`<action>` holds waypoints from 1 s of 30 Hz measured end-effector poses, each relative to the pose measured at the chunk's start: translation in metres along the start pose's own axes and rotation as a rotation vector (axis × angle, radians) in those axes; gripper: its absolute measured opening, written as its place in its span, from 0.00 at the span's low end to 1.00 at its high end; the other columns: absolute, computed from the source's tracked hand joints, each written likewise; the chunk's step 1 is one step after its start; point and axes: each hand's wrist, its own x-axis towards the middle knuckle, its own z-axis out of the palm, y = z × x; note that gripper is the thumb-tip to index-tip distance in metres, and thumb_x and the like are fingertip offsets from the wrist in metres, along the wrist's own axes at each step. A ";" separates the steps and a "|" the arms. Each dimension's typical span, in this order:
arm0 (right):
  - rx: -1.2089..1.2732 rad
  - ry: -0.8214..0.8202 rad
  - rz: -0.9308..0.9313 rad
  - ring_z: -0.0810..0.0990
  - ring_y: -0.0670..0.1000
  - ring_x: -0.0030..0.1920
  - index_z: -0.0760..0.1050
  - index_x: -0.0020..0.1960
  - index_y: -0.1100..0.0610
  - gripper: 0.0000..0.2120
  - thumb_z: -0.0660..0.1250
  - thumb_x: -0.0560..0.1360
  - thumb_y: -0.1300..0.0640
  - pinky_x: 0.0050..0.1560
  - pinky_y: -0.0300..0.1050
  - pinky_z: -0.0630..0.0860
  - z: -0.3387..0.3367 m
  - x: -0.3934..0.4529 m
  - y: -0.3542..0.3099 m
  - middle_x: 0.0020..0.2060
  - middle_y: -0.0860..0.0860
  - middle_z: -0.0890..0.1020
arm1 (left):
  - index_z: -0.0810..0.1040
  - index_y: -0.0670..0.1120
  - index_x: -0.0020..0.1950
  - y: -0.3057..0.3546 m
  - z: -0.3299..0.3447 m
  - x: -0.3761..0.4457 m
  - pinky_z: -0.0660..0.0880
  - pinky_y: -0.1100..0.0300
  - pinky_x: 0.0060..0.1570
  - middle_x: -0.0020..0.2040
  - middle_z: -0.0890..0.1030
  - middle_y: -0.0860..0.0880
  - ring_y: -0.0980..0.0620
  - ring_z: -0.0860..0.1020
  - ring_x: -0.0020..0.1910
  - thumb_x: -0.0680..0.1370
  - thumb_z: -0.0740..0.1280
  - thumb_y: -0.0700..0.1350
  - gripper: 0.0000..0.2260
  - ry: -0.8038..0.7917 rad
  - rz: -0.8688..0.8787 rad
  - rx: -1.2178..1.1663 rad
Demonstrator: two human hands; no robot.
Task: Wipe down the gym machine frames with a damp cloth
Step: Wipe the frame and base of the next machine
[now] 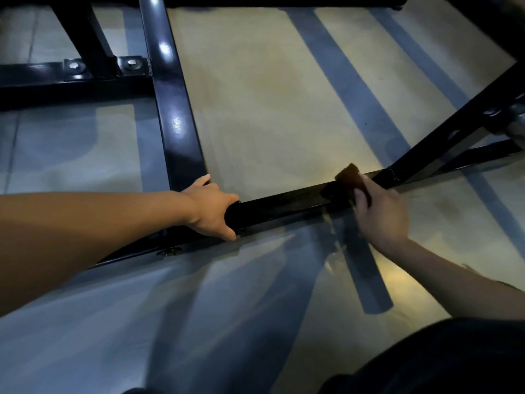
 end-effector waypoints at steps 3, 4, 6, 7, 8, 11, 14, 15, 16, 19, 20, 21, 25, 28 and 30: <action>0.091 -0.078 -0.124 0.79 0.64 0.51 0.73 0.76 0.49 0.21 0.62 0.84 0.52 0.53 0.52 0.77 0.006 -0.011 -0.061 0.57 0.58 0.85 | 0.74 0.54 0.66 0.003 -0.003 0.001 0.46 0.43 0.80 0.40 0.76 0.57 0.49 0.77 0.59 0.72 0.69 0.69 0.29 -0.004 -0.009 -0.028; 0.124 -0.121 -0.239 0.79 0.63 0.50 0.73 0.76 0.49 0.21 0.64 0.83 0.52 0.55 0.52 0.77 0.011 -0.022 -0.075 0.62 0.54 0.84 | 0.75 0.55 0.63 0.002 -0.003 0.002 0.46 0.42 0.80 0.40 0.77 0.57 0.50 0.79 0.57 0.71 0.70 0.69 0.26 0.001 -0.012 -0.048; 0.124 -0.199 -0.445 0.77 0.58 0.47 0.73 0.76 0.48 0.23 0.66 0.82 0.54 0.52 0.50 0.77 0.017 -0.043 -0.077 0.70 0.46 0.79 | 0.76 0.55 0.61 0.002 -0.002 0.002 0.46 0.42 0.80 0.40 0.77 0.58 0.50 0.79 0.57 0.71 0.71 0.68 0.25 0.017 -0.016 -0.055; 0.109 -0.202 -0.506 0.76 0.56 0.46 0.72 0.77 0.48 0.23 0.66 0.81 0.53 0.51 0.49 0.77 0.015 -0.046 -0.067 0.72 0.44 0.77 | 0.76 0.55 0.63 0.002 -0.002 0.002 0.46 0.43 0.80 0.39 0.76 0.59 0.50 0.79 0.59 0.71 0.71 0.68 0.26 0.018 -0.017 -0.051; 0.100 -0.169 -0.514 0.76 0.56 0.47 0.72 0.77 0.47 0.24 0.66 0.81 0.53 0.51 0.48 0.77 0.014 -0.044 -0.051 0.72 0.43 0.77 | 0.75 0.55 0.65 0.003 -0.003 0.002 0.46 0.43 0.80 0.39 0.75 0.59 0.49 0.79 0.60 0.71 0.71 0.68 0.28 0.009 -0.020 -0.050; 0.074 0.009 -0.149 0.80 0.62 0.50 0.74 0.75 0.49 0.21 0.62 0.82 0.49 0.49 0.51 0.77 0.004 -0.023 -0.019 0.60 0.55 0.85 | 0.74 0.54 0.67 0.002 -0.004 0.001 0.47 0.44 0.80 0.41 0.76 0.57 0.49 0.78 0.60 0.72 0.70 0.68 0.29 -0.017 -0.023 -0.062; 0.056 0.007 0.084 0.81 0.63 0.52 0.75 0.74 0.50 0.21 0.60 0.84 0.48 0.52 0.52 0.78 0.005 -0.001 -0.027 0.54 0.58 0.85 | 0.75 0.54 0.66 0.001 -0.003 0.002 0.49 0.44 0.79 0.44 0.80 0.55 0.50 0.78 0.57 0.71 0.70 0.69 0.29 -0.020 -0.002 -0.049; 0.081 -0.034 0.022 0.81 0.63 0.52 0.74 0.74 0.50 0.21 0.61 0.83 0.48 0.53 0.53 0.79 0.009 -0.003 -0.043 0.54 0.58 0.86 | 0.75 0.54 0.65 0.000 -0.004 0.002 0.50 0.44 0.79 0.44 0.80 0.55 0.50 0.78 0.56 0.71 0.70 0.70 0.29 -0.019 0.002 -0.047; 0.124 -0.064 -0.080 0.81 0.63 0.52 0.75 0.74 0.50 0.21 0.62 0.83 0.48 0.55 0.52 0.78 0.012 -0.009 -0.061 0.57 0.57 0.85 | 0.75 0.55 0.65 -0.003 -0.005 0.002 0.50 0.44 0.79 0.44 0.80 0.55 0.50 0.77 0.57 0.70 0.70 0.71 0.30 -0.026 0.002 -0.047; 0.162 -0.244 -0.443 0.77 0.58 0.49 0.73 0.75 0.48 0.21 0.66 0.82 0.51 0.53 0.48 0.76 0.016 -0.041 -0.094 0.69 0.47 0.80 | 0.69 0.57 0.75 -0.013 -0.007 0.001 0.45 0.47 0.80 0.55 0.81 0.54 0.49 0.71 0.69 0.67 0.71 0.74 0.40 -0.039 0.021 -0.047; 0.131 -0.273 -0.543 0.76 0.56 0.48 0.72 0.76 0.47 0.23 0.66 0.82 0.52 0.51 0.47 0.75 0.015 -0.048 -0.090 0.72 0.44 0.77 | 0.65 0.57 0.78 -0.016 -0.002 -0.002 0.43 0.47 0.80 0.65 0.78 0.51 0.48 0.66 0.75 0.67 0.72 0.74 0.44 -0.029 0.039 -0.046; 0.115 -0.249 -0.580 0.76 0.56 0.47 0.72 0.76 0.47 0.24 0.67 0.81 0.54 0.51 0.47 0.76 0.013 -0.049 -0.080 0.72 0.43 0.77 | 0.60 0.55 0.81 -0.019 0.004 -0.006 0.41 0.48 0.80 0.74 0.72 0.49 0.48 0.58 0.80 0.67 0.72 0.73 0.48 -0.009 0.061 -0.035; 0.084 -0.057 -0.085 0.79 0.62 0.54 0.72 0.75 0.50 0.21 0.61 0.83 0.52 0.52 0.50 0.75 0.010 -0.014 -0.048 0.64 0.52 0.83 | 0.44 0.52 0.85 -0.028 0.023 -0.021 0.39 0.46 0.80 0.84 0.37 0.45 0.44 0.34 0.82 0.67 0.74 0.70 0.57 0.028 0.005 0.054; 0.082 -0.046 -0.064 0.78 0.62 0.56 0.74 0.74 0.54 0.21 0.60 0.83 0.50 0.55 0.52 0.76 0.017 -0.009 -0.076 0.63 0.53 0.83 | 0.39 0.55 0.84 -0.028 0.021 -0.028 0.40 0.44 0.79 0.80 0.26 0.46 0.41 0.28 0.79 0.67 0.76 0.67 0.59 0.025 -0.078 0.019; 0.158 -0.053 -0.250 0.77 0.59 0.53 0.75 0.74 0.55 0.21 0.61 0.83 0.50 0.54 0.52 0.78 0.026 -0.029 -0.112 0.66 0.51 0.82 | 0.34 0.56 0.83 -0.029 0.021 -0.036 0.44 0.43 0.79 0.77 0.22 0.48 0.40 0.28 0.79 0.68 0.78 0.64 0.62 0.018 -0.123 -0.056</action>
